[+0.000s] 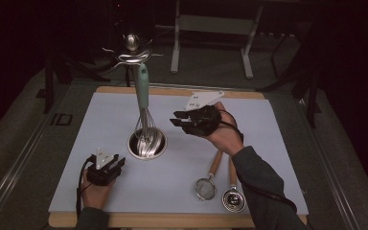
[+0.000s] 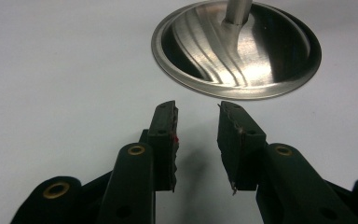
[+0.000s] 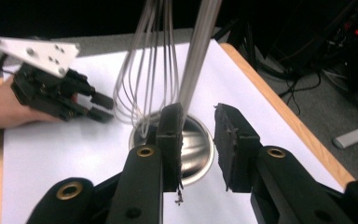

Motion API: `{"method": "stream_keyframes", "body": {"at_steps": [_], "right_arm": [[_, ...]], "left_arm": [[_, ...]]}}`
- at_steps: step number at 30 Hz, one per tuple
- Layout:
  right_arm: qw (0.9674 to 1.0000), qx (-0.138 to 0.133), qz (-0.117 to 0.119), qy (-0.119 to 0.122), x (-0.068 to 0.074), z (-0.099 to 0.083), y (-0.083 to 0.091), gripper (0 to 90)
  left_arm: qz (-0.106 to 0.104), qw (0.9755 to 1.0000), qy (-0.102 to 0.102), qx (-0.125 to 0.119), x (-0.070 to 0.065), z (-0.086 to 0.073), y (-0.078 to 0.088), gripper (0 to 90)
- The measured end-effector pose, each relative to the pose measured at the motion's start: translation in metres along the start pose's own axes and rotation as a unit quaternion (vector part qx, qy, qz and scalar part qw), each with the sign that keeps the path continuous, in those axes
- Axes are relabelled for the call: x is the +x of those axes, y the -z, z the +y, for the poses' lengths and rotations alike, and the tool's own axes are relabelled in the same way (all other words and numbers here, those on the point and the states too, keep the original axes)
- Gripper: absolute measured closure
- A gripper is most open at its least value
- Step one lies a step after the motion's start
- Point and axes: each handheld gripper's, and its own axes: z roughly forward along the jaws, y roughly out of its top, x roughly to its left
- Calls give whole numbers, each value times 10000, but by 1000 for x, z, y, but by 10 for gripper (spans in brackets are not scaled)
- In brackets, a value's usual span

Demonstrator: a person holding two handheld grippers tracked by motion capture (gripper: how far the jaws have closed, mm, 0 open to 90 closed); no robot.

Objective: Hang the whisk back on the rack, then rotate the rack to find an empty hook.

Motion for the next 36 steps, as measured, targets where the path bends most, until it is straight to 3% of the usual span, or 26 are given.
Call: {"method": "stream_keyframes", "body": {"at_steps": [10,18,22,24,25,26,28,29,30,33,36], "right_arm": [[9994,335,5,-99,-5,-28,-6,712],[9972,616,-62,-411,-9,-65,-2,705],[9951,811,-334,-465,-13,-83,1,695],[9941,886,-430,-455,-13,-91,2,689],[9924,961,-586,-502,-13,-101,3,677],[9924,961,-586,-502,-13,-101,3,677],[9882,1181,-892,-392,-12,-113,3,669],[9882,1181,-892,-392,-12,-113,3,669],[9867,1204,-942,-547,-11,-129,5,658],[9859,1075,-981,-826,-14,-148,10,647],[9829,953,-1069,-1161,-18,-168,19,647]], "left_arm": [[20,10000,7,-1,0,0,0,663],[2,10000,52,8,1,0,0,653],[-30,10000,91,-3,3,0,1,650],[59,9999,140,-56,2,0,2,651],[70,9998,139,-95,2,0,2,658],[70,9998,139,-95,2,0,2,657],[110,9998,157,-95,3,0,3,657],[92,9997,166,-136,3,1,5,657],[90,9996,181,-213,3,2,7,653],[154,9993,155,-307,3,7,12,654],[171,9989,114,-426,2,13,18,673]]}}
